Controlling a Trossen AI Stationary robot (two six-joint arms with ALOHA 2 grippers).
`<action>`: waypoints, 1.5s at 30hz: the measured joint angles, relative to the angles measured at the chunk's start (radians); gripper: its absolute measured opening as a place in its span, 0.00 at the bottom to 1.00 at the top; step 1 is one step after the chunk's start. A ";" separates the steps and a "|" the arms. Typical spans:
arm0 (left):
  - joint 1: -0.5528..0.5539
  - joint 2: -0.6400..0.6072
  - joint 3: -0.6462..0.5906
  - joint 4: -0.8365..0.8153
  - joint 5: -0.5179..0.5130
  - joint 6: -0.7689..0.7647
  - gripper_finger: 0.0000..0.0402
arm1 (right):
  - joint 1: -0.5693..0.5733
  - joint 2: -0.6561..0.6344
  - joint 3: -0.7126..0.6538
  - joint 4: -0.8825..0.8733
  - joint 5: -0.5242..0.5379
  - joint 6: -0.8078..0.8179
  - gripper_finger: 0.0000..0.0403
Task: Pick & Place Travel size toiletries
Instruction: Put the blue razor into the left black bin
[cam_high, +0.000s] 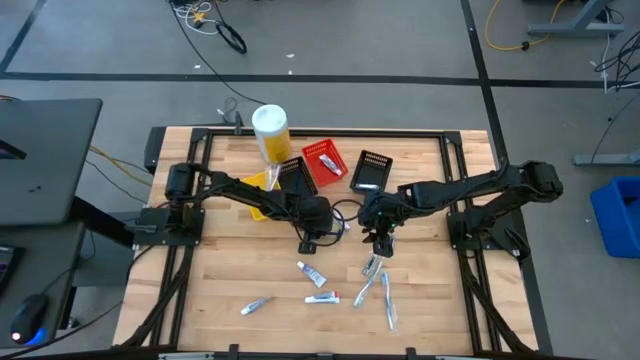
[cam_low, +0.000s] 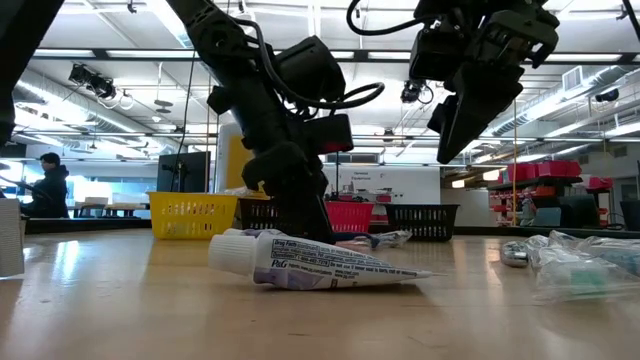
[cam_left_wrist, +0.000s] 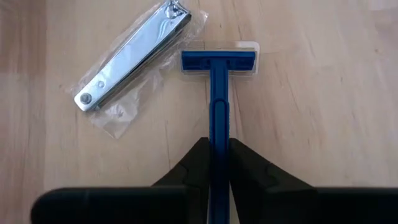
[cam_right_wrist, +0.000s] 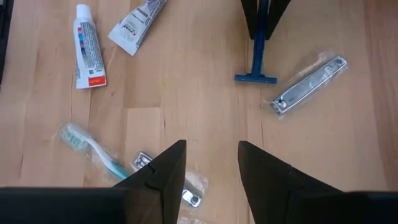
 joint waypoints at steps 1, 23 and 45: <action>-0.006 -0.004 -0.001 -0.002 -0.011 -0.014 0.12 | 0.000 0.000 0.000 0.000 0.000 0.000 0.38; -0.003 -0.240 -0.003 -0.268 -0.710 -0.718 0.11 | 0.000 0.000 0.000 0.001 0.087 0.011 0.38; 0.220 -0.220 -0.113 -0.242 -0.585 -0.991 0.14 | 0.000 0.000 0.000 0.005 0.087 0.000 0.37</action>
